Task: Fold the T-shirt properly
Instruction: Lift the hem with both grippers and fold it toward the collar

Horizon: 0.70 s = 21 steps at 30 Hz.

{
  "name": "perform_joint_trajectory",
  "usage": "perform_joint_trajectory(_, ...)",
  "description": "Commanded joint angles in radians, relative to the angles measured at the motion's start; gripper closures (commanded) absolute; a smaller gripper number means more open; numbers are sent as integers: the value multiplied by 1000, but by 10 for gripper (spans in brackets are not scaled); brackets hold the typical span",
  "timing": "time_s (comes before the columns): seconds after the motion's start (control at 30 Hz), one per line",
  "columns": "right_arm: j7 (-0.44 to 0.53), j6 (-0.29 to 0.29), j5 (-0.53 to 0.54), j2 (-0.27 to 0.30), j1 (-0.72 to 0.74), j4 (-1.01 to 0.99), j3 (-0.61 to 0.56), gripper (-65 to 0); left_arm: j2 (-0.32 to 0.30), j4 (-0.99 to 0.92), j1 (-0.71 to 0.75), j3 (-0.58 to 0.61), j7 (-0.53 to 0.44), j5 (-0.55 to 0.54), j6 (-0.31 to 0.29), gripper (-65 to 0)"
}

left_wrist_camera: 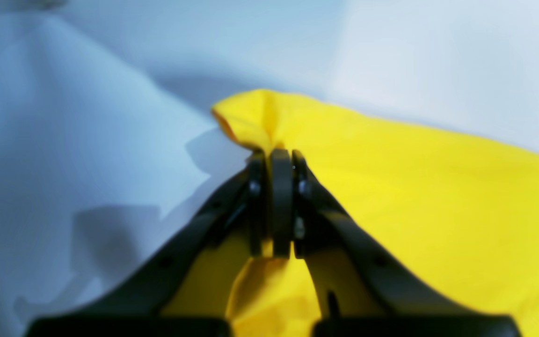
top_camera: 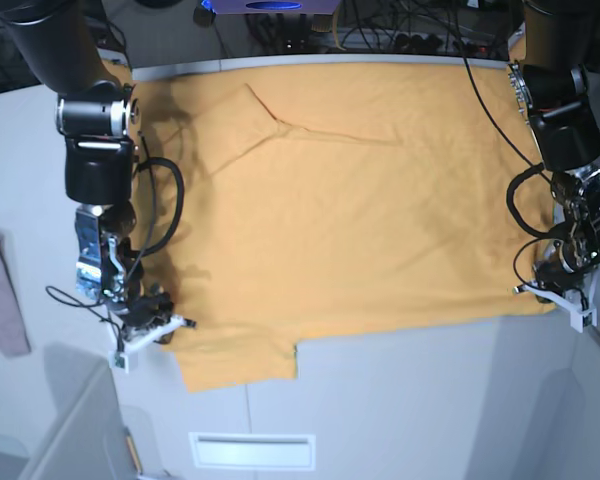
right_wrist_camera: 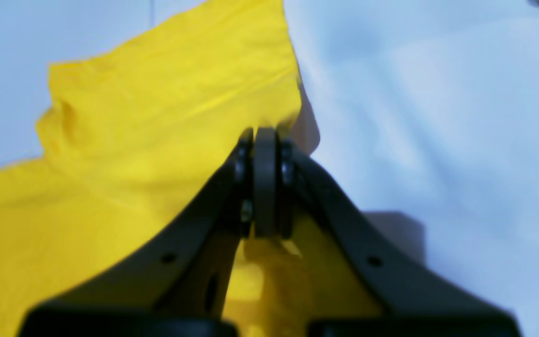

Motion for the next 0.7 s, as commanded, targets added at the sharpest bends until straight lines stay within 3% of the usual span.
perform_joint_trajectory(0.0, 23, 4, 7, 10, 22, 44, 4, 0, -23, 43, -16, -16, -10, -8, -1, 0)
perform_joint_trajectory(0.17, 22, 4, 10, 10, -41, 140, 4, 0, -23, 121, 43, -56, 13, -10, -42, 0)
perform_joint_trajectory(0.33, 17, 4, 12, 10, -81, 189, 5, 0, -24, 175, 101, -77, 14, -10, -44, 0)
perform_joint_trajectory(0.5, -67, 4, 12, 10, -117, 278, 5, 0, -26, 232, 161, -82, 14, -10, -44, 0)
perform_joint_trajectory(0.67, -83, 4, 12, 10, -162, 354, 5, 0, -23, 278, 216, -82, 14, -11, -44, 0)
